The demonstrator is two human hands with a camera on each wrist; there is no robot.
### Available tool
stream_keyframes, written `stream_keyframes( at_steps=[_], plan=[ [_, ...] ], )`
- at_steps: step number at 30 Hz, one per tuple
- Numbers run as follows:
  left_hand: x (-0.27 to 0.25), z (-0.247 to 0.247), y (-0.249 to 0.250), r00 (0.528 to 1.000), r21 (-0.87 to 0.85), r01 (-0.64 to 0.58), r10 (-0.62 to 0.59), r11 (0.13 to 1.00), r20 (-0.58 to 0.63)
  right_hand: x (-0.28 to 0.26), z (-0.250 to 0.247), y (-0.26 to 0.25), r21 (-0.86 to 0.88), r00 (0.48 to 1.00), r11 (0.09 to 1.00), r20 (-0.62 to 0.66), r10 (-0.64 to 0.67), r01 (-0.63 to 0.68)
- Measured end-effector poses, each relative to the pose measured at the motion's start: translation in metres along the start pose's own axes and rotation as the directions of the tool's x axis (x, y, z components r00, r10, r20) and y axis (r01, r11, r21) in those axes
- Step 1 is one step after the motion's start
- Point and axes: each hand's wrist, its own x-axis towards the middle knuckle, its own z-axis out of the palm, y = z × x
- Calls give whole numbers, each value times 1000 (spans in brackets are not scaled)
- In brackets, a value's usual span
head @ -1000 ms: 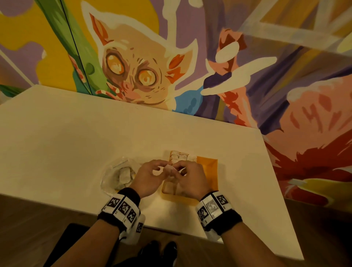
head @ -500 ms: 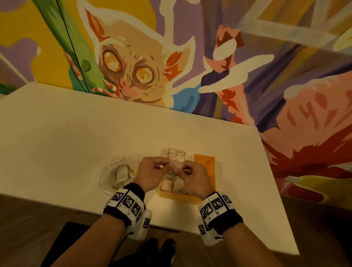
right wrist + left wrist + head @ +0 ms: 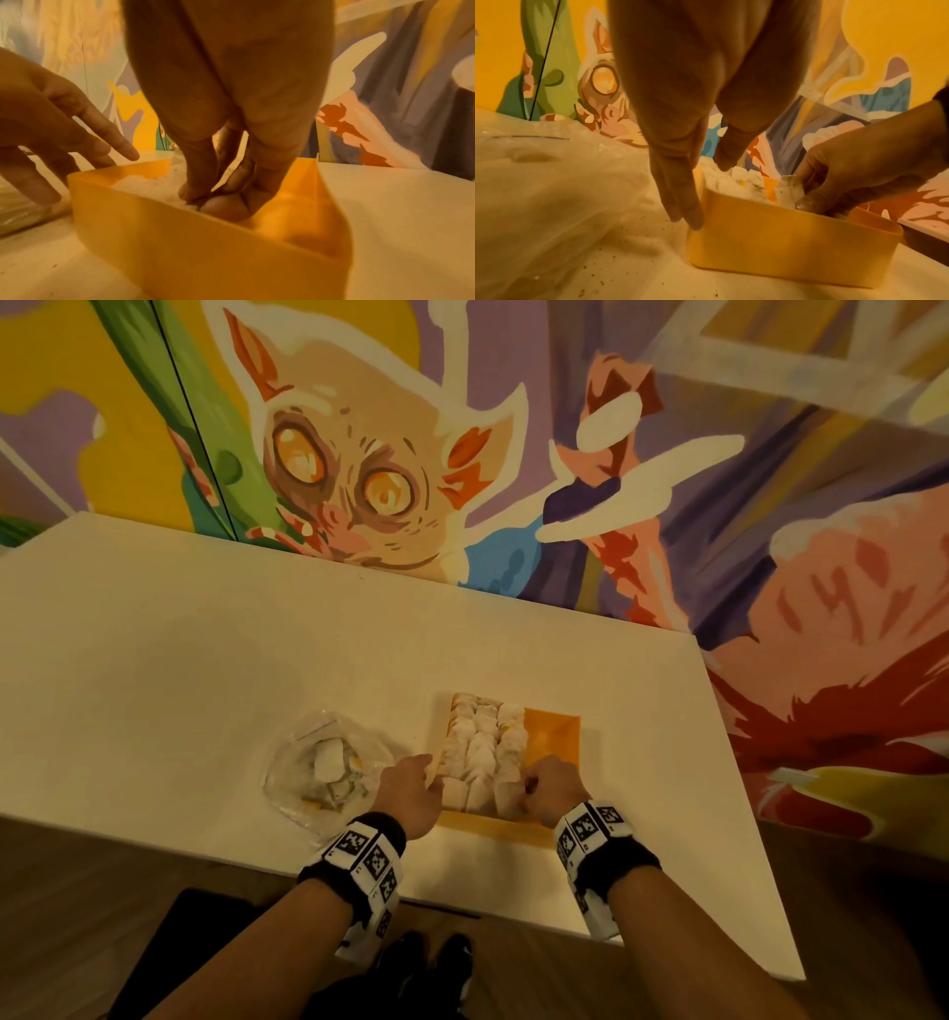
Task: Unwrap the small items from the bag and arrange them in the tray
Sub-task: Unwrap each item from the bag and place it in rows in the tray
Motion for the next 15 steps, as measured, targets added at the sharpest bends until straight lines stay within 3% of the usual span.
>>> stream_keyframes(
  at_steps=[8, 15],
  plan=[
    [4, 9, -1, 996, 67, 87, -86, 994, -5, 12, 23, -4, -100, 993, 990, 60, 102, -95],
    [5, 13, -7, 996, 84, 81, -77, 993, -53, 15, 29, 2, -4, 987, 988, -39, 154, -154]
  ],
)
